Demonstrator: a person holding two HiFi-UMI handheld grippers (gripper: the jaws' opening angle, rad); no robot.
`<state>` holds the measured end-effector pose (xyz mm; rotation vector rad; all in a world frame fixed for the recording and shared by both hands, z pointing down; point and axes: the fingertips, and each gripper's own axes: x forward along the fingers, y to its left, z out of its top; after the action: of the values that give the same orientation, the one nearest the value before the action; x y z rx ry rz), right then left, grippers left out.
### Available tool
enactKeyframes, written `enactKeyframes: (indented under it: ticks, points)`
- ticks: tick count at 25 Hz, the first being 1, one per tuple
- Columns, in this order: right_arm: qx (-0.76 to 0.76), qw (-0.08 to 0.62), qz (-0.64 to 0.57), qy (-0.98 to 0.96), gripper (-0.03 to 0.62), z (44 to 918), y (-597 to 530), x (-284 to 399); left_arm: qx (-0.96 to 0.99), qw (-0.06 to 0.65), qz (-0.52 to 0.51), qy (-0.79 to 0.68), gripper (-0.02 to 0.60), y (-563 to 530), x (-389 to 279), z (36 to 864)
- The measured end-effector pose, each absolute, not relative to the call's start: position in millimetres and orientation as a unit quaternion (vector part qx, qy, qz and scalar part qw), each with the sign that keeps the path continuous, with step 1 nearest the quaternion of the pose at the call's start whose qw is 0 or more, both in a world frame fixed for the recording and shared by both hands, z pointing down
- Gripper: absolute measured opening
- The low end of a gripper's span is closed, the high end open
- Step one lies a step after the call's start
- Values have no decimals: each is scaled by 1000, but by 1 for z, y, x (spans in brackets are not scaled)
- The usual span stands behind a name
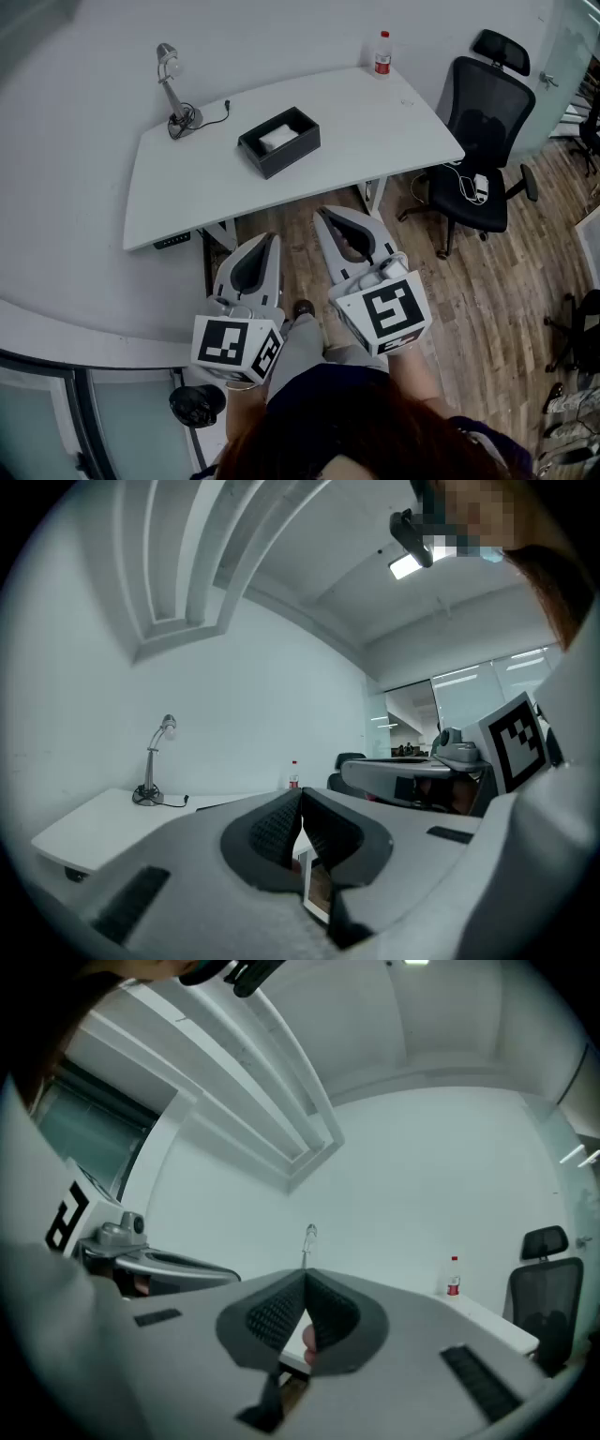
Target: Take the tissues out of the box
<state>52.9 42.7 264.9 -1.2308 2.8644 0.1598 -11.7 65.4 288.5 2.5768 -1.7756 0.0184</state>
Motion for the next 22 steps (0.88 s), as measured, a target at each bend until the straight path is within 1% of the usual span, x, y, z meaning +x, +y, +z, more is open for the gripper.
enactKeyframes:
  ticks: [5,22]
  points:
    - [-399,25,32,916,17,264,33,57,822,9,8,-569,21,56,-12,291]
    - [-381,-1,37,924,17,273,-33,20,821,23,8,-570,21,-13,-42,295]
